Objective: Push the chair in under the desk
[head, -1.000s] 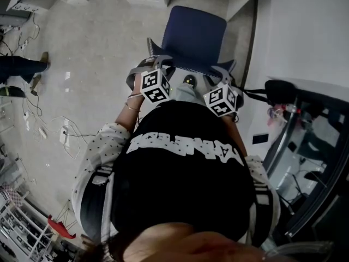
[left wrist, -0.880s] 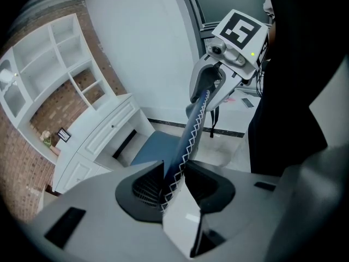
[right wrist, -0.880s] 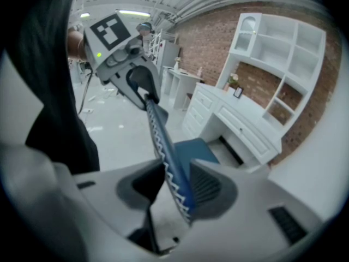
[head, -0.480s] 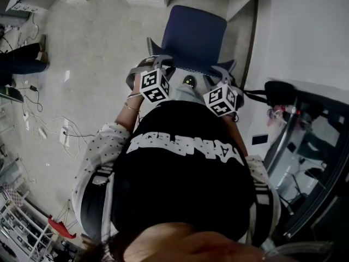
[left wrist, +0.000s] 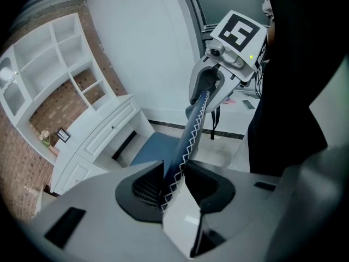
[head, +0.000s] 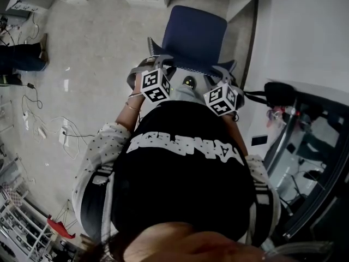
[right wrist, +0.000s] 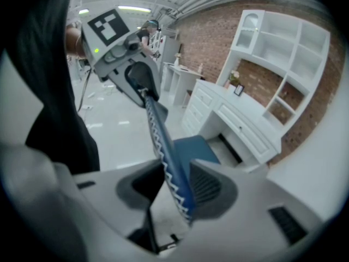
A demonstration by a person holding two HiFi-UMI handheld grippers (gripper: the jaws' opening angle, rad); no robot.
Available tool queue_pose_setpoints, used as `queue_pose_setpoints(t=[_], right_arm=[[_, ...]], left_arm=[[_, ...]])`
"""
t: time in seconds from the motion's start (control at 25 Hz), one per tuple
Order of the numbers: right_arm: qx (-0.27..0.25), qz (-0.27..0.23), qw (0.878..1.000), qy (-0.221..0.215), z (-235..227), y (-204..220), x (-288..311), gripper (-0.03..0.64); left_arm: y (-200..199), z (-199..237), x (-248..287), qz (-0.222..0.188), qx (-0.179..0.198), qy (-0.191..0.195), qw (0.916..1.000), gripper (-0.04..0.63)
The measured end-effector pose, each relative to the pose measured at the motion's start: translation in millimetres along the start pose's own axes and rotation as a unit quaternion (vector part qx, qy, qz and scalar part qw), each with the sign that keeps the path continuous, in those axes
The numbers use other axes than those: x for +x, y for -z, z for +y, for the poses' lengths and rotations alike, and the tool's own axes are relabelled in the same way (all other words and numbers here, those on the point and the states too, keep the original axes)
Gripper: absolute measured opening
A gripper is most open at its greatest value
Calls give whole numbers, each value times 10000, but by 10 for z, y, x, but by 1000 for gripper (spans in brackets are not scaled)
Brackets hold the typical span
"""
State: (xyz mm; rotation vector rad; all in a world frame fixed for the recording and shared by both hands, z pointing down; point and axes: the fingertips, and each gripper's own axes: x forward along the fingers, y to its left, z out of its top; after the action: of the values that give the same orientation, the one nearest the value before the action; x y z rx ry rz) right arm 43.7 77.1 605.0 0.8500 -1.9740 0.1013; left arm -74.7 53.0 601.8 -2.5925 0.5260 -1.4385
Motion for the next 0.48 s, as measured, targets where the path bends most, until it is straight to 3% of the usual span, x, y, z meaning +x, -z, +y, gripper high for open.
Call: queue_pose_setpoints(t=[0.48], right_arm=[[-55,-8,10000,80,-174,-37,62,163]], left_arm=[[-60,144,76,19,11,-9,10000,147]])
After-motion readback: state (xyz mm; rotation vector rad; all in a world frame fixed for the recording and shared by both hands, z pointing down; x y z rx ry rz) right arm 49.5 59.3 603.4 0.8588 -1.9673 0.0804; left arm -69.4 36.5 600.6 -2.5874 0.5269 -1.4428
